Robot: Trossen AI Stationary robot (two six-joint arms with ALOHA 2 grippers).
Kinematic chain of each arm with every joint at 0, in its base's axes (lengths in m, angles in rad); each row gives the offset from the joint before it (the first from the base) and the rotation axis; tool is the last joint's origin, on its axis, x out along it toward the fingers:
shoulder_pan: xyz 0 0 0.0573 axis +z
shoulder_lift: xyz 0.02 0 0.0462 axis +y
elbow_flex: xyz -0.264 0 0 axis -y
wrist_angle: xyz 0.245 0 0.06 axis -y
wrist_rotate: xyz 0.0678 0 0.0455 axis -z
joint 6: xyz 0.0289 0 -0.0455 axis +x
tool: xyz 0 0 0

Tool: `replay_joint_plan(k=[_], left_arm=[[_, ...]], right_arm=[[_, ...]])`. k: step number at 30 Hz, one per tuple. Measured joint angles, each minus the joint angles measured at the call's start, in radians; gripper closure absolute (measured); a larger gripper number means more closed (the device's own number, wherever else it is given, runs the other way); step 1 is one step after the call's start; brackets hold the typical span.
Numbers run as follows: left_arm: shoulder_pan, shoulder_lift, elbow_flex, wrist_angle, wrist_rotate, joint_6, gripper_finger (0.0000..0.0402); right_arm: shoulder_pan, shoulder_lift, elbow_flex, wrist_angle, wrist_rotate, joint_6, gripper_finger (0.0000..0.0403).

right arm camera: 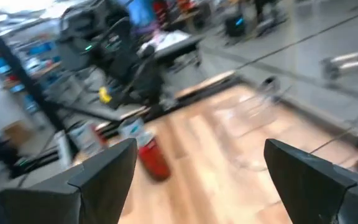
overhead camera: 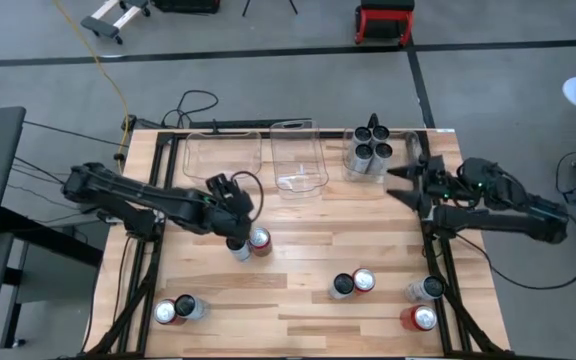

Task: Sort soda cans
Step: Put the red-black soda can into the middle transparent bin

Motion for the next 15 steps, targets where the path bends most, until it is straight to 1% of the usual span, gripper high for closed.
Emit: replay_joint_plan(k=[4,8,11,15], left_arm=[[0.000,0.029,0.000,0.067,0.001,0.065,0.0081],[-0.002,0.013,0.000,0.125,0.000,0.132,0.0081],[-0.001,-0.027,0.000,0.087,0.002,0.169,0.0081],[0.013,-0.081,0.000,0.023,0.004,0.149,0.0081]], right_arm=[[0.097,0.033,0.000,-0.024,0.001,0.029,0.0033],[0.180,0.095,0.000,-0.016,0.017,0.048,0.0042],[0.232,0.158,0.000,0.019,0.024,0.067,0.0049],[0.297,0.237,0.000,0.071,0.041,0.107,0.0061]])
